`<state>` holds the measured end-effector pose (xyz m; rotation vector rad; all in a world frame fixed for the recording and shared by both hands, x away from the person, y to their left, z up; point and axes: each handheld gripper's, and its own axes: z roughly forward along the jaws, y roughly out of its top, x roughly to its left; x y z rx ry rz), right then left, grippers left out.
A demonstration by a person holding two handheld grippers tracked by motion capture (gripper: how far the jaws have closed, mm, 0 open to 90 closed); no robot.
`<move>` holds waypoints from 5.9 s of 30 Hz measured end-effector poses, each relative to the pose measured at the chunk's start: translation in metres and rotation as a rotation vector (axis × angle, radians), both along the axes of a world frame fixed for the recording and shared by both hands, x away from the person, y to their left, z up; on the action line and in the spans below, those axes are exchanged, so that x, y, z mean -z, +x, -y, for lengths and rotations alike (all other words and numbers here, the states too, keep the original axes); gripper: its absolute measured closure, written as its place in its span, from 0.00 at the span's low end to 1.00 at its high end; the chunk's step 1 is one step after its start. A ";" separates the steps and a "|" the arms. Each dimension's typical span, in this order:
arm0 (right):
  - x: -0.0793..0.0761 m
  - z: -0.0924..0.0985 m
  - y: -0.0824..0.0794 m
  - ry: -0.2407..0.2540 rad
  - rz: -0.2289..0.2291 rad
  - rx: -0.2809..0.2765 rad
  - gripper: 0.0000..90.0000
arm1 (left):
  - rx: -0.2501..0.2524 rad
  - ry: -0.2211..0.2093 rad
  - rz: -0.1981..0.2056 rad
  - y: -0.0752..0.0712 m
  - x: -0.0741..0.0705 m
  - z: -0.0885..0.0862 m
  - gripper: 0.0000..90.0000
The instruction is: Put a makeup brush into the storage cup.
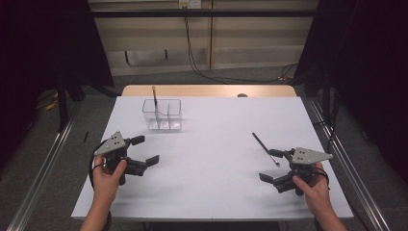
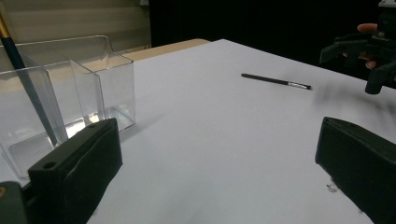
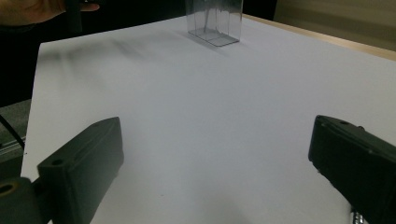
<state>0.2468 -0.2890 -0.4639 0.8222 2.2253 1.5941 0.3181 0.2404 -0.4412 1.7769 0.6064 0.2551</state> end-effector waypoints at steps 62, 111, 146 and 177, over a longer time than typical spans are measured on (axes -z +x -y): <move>-0.001 0.002 0.004 0.005 0.012 0.023 0.03 | -0.005 0.016 0.022 -0.024 0.007 -0.023 0.01; -0.002 0.004 0.044 -0.069 -0.038 0.184 0.03 | 0.026 0.027 0.014 -0.029 0.009 -0.020 0.01; -0.014 -0.005 0.083 -0.302 -0.291 0.190 0.06 | 0.046 0.024 -0.006 -0.025 0.011 -0.013 0.01; -0.020 -0.011 0.108 -0.545 -0.540 0.236 0.60 | 0.072 0.016 -0.012 -0.021 0.011 -0.007 0.01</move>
